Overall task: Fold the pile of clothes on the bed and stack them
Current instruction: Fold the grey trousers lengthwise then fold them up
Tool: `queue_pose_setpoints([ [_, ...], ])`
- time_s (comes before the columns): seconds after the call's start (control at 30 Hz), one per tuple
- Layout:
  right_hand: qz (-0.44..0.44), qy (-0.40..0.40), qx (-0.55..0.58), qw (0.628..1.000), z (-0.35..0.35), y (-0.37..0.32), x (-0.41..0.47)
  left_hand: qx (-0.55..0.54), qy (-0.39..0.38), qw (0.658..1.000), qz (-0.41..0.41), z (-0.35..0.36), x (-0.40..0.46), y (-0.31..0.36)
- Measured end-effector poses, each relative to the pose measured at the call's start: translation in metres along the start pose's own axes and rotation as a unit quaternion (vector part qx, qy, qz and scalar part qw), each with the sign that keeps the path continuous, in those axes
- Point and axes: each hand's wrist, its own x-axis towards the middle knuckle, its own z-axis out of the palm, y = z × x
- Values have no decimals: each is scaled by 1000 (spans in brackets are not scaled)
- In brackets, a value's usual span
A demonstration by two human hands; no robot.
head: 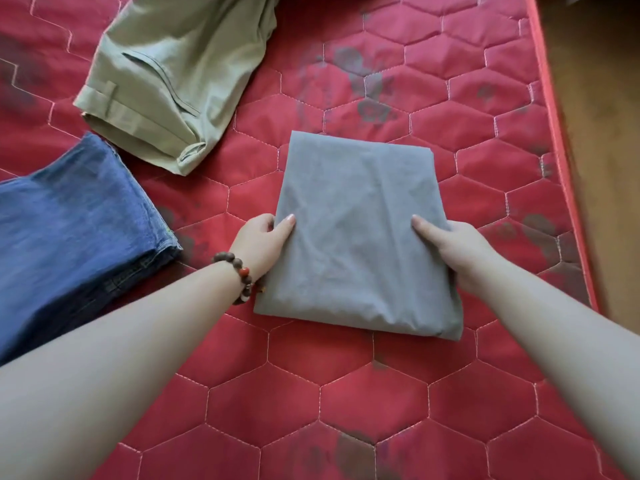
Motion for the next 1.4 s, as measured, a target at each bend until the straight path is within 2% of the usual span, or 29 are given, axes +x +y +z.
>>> queue_pose_setpoints([
  [0.17,-170,121,-101,973,7,1,-10,-25,119,987,106,11,-13,1],
  [0.23,-199,160,-121,959,11,2,-9,-25,149,983,108,14,-19,0],
  [0.33,-150,180,-153,960,19,16,-8,9,139,989,47,19,-25,-8],
  [0.47,-114,204,-165,958,17,23,-18,34,136,990,18,22,-37,-15],
  [0.63,-59,176,-239,953,7,40,-43,45,109,993,-11,23,-48,-16],
  [0.73,-87,153,-211,962,12,57,-57,7,129,992,15,26,-55,-21],
  [0.8,-117,179,-182,960,17,69,-65,-16,152,988,28,30,-65,-26],
  [0.87,-114,217,-210,946,24,82,-71,8,169,986,14,37,-74,-29],
  [0.97,-64,269,-305,911,35,89,-75,127,212,969,-24,44,-82,-28],
  [1.03,-120,349,-378,849,42,80,-80,184,272,944,11,45,-86,-24],
  [1.07,-181,376,-390,821,49,73,-82,207,293,931,67,47,-86,-21],
  [1.13,-313,341,-414,784,65,63,-79,239,279,906,209,58,-85,-12],
  [1.2,-401,240,-458,757,89,59,-69,269,214,892,294,75,-78,-6],
  [1.3,-388,134,-536,738,105,65,-45,363,129,880,276,90,-61,-14],
  [1.4,-354,88,-594,717,93,69,-22,428,105,867,233,92,-46,-26],
])
